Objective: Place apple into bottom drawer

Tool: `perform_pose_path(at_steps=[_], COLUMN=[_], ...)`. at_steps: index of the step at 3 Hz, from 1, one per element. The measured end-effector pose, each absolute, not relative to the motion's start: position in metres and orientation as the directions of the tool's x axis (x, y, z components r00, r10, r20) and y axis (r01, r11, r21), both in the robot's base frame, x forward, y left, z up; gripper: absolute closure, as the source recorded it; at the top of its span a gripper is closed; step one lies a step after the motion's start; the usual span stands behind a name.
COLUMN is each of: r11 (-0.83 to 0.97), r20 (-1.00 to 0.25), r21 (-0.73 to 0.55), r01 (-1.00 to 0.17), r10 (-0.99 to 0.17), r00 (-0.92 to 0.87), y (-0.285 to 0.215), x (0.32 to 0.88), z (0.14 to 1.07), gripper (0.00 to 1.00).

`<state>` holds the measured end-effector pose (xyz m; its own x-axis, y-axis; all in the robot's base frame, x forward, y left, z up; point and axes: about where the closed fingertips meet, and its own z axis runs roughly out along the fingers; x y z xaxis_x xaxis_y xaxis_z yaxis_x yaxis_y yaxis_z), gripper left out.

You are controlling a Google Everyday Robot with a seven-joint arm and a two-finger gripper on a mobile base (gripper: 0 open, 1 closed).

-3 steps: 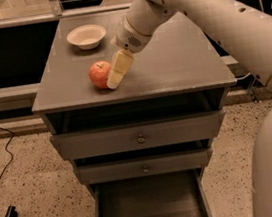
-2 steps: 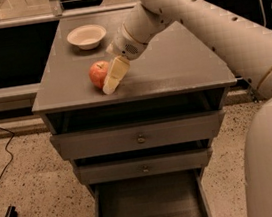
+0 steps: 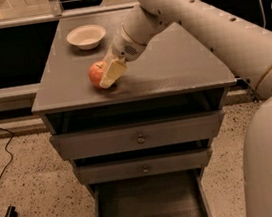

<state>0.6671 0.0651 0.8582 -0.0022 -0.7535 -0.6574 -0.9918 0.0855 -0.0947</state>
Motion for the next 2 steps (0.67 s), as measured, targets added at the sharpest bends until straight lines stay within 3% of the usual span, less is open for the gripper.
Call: perform_pose_path(at_steps=[2], r11=[0.066], r20=[-0.665], r21=[-0.091], r01=[-0.994], r10=[-0.747], r00=[0.011], y=[0.068], x=[0.6645], z=[0.8569], gripper=[0.88])
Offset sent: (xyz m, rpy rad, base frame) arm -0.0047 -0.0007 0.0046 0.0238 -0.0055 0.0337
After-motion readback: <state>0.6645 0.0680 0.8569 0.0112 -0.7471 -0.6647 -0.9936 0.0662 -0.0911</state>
